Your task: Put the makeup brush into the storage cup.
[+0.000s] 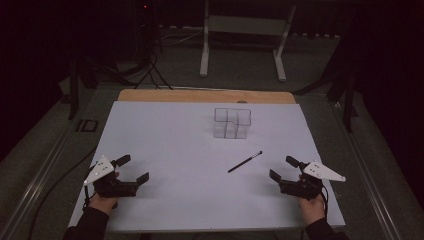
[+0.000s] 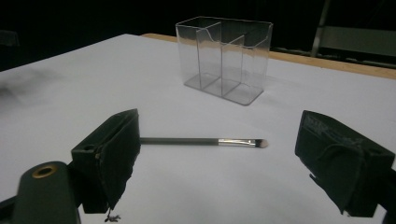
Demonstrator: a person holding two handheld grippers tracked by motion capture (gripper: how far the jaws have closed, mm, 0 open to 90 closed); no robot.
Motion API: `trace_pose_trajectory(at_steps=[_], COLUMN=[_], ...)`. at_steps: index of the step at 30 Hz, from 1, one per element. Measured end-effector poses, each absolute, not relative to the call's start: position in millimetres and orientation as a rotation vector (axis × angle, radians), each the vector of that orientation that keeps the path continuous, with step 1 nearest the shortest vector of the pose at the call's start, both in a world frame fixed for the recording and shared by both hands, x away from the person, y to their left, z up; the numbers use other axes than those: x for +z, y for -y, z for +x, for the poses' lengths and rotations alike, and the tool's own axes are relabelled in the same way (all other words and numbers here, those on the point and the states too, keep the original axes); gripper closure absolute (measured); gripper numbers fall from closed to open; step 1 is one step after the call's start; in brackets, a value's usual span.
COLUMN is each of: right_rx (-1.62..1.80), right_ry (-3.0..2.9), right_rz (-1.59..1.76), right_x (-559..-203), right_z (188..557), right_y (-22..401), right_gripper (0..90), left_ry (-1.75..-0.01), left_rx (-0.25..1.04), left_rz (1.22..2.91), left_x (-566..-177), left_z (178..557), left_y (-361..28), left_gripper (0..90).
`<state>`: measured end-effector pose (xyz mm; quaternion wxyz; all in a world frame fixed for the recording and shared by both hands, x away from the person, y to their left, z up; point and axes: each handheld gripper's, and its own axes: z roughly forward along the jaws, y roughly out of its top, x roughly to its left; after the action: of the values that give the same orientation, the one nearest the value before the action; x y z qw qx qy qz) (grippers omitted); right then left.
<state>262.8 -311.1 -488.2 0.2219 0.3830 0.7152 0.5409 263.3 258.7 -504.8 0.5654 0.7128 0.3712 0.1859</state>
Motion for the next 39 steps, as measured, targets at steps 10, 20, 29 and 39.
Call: trace_pose_trajectory(at_steps=[10, 20, 29, 39], right_rx=[1.482, 1.434, 1.355, 1.22], right_ry=[-2.007, -2.032, -2.208, -2.488], right_rz=[1.008, 0.861, 0.88, 1.001], right_x=[-486, -457, -451, -463], right_z=[262, 258, 275, 303], right_y=[308, 294, 290, 298], right_gripper=[14.9, 17.4, 17.4, 18.9], left_ry=[-0.872, -0.88, -0.879, -0.877], left_rx=[0.428, 0.438, 0.438, 0.441], left_rz=[1.673, 1.677, 1.677, 1.678], left_x=[-505, -504, -504, -504], left_z=[263, 263, 263, 263], left_y=[-258, -257, -257, -257], left_gripper=[0.9, 0.9, 0.9, 0.9])
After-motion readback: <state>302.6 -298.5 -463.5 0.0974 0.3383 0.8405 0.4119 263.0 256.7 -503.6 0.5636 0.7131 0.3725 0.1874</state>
